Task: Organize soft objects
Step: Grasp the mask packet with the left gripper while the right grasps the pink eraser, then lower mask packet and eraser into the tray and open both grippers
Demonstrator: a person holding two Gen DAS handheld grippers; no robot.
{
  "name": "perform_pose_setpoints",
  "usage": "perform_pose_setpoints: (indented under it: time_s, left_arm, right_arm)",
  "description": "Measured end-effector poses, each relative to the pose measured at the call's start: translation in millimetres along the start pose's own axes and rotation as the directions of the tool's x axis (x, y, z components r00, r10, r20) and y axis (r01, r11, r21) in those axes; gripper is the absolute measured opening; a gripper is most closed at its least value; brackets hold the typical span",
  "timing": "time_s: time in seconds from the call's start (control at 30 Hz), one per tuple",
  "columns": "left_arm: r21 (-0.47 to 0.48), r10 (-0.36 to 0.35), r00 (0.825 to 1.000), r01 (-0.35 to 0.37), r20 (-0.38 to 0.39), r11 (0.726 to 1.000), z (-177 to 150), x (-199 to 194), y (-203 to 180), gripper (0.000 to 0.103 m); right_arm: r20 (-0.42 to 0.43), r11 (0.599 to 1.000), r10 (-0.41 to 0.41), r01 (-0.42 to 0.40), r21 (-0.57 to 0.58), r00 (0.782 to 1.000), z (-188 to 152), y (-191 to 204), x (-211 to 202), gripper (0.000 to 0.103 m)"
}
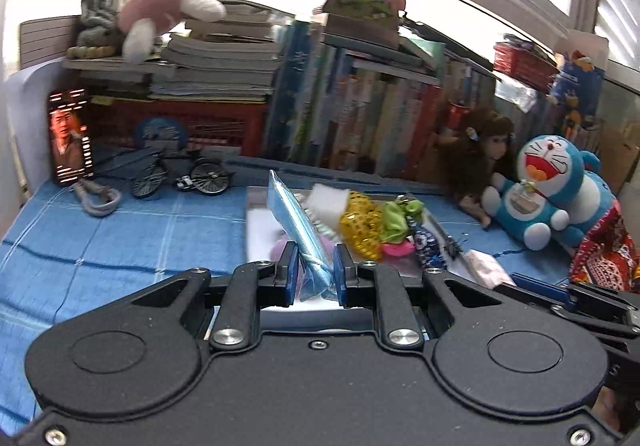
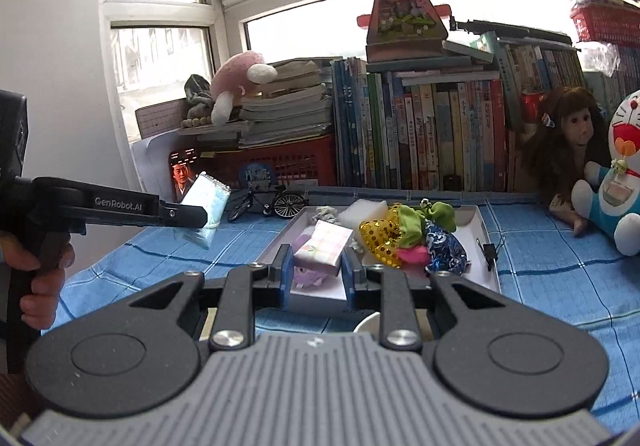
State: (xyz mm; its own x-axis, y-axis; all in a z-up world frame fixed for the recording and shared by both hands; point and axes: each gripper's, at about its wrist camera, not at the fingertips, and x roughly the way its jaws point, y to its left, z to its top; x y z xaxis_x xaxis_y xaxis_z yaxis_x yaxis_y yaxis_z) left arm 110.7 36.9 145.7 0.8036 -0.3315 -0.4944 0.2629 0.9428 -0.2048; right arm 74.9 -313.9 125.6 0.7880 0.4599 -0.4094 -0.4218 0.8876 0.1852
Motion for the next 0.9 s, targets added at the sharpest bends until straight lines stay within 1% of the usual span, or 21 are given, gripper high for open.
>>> perform_pose_setpoints:
  time_s: [0.1,0.2,0.27,0.33,0.43,0.47,0.6,0.7,0.73,0.77,0.9]
  left_arm:
    - [0.002,-0.02,0.999,0.02,-0.031,1.0,14.6,12.7,-9.3,0.017]
    - [0.006,-0.044,0.996,0.044,-0.08,0.999,26.6,30.3,-17.9,0.017]
    - [-0.009,-0.062,0.99,0.062,-0.124,0.998,32.1,43.9,-21.7,0.017]
    - [-0.029,-0.082,0.981,0.078,-0.176,0.997,35.0,58.2,-24.8,0.017]
    - [-0.063,-0.112,0.959,0.098,-0.261,0.993,38.1,81.7,-26.7,0.017]
    - [-0.083,-0.123,0.949,0.103,-0.292,0.991,38.6,90.1,-26.1,0.017]
    - [-0.126,-0.161,0.917,0.123,-0.366,0.984,37.9,117.9,-26.9,0.017]
    - [-0.149,-0.19,0.885,0.139,-0.426,0.979,36.3,141.0,-29.6,0.017]
    - [-0.147,-0.19,0.878,0.139,-0.44,0.979,36.2,148.3,-30.6,0.017]
    - [-0.143,-0.182,0.875,0.13,-0.449,0.981,36.1,155.5,-31.1,0.017]
    - [-0.135,-0.174,0.862,0.123,-0.477,0.983,35.9,178.8,-34.6,0.017]
  right_arm:
    - [-0.037,1.0,0.006,-0.006,0.025,0.999,13.4,-13.9,10.4,0.03]
    - [-0.083,0.999,0.003,0.001,0.046,0.997,25.2,-28.5,22.0,0.03]
    - [-0.114,0.998,0.001,0.005,0.056,0.993,31.5,-38.6,29.5,0.03]
    - [-0.157,0.997,0.009,0.004,0.082,0.988,36.9,-49.9,38.9,0.03]
    - [-0.22,0.992,0.028,0.0,0.126,0.975,42.0,-66.2,54.2,0.03]
    - [-0.246,0.99,0.038,-0.003,0.141,0.969,43.2,-71.6,60.9,0.03]
    - [-0.322,0.987,0.06,-0.009,0.158,0.945,42.7,-80.7,83.1,0.03]
    - [-0.373,0.989,0.061,-0.006,0.146,0.926,40.0,-82.7,101.3,0.03]
    - [-0.387,0.991,0.06,-0.008,0.134,0.92,38.7,-82.6,107.6,0.031]
    - [-0.4,0.992,0.056,-0.005,0.127,0.915,37.3,-83.2,113.3,0.031]
    - [-0.469,0.993,0.04,0.018,0.119,0.882,29.8,-87.7,136.9,0.031]
